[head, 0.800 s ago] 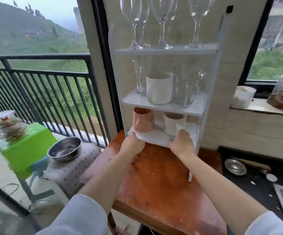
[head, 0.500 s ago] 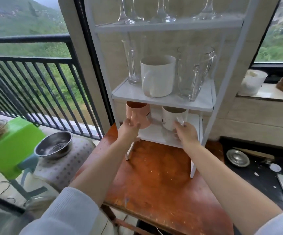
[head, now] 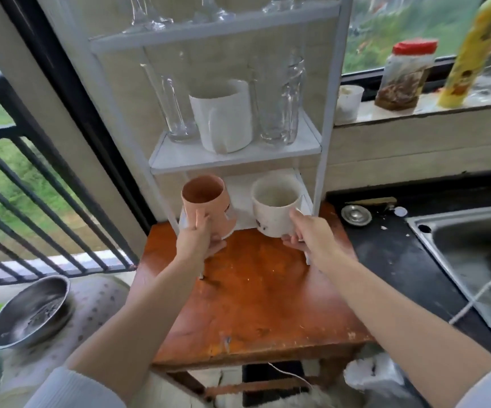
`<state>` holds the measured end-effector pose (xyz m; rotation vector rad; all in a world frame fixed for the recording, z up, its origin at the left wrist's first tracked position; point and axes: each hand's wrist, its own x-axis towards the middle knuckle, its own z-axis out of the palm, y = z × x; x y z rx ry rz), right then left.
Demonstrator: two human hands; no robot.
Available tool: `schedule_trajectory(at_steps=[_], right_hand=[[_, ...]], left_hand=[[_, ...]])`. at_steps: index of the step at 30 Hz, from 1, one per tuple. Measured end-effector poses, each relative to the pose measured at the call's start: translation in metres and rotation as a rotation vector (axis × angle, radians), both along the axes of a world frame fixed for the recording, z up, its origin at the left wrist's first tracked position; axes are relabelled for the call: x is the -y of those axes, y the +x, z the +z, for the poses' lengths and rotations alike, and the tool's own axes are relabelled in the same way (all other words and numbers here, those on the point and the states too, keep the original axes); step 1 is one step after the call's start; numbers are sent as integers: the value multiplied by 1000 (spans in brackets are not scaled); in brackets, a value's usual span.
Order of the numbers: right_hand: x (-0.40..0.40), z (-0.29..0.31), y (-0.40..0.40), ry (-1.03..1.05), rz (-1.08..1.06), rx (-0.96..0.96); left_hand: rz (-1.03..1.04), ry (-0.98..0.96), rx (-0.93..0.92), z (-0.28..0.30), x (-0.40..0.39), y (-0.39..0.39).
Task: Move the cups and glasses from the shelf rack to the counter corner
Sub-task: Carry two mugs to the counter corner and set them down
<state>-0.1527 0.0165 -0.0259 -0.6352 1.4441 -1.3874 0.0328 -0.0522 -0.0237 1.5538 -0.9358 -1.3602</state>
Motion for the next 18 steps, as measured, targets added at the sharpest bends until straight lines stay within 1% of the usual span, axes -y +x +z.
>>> schedule_trajectory(at_steps=[2, 5, 8, 11, 14, 18], right_hand=[[-26, -5, 3, -43, -59, 29], [-63, -7, 0, -69, -121, 65], [-103, -7, -17, -105, -181, -7], [-146, -7, -42, -125, -300, -1], [-202, -5, -75, -113, -443, -13], [-286, -1, -121, -87, -621, -12]], left_hand=[[-66, -13, 64, -2, -17, 3], [-170, -87, 145, -6, -42, -1], [-284, -148, 158, -4, -66, -23], [-388, -205, 203, -3, -93, -57], [-568, -298, 277, -1, -131, -104], [-747, -401, 256, -1, -193, -176]])
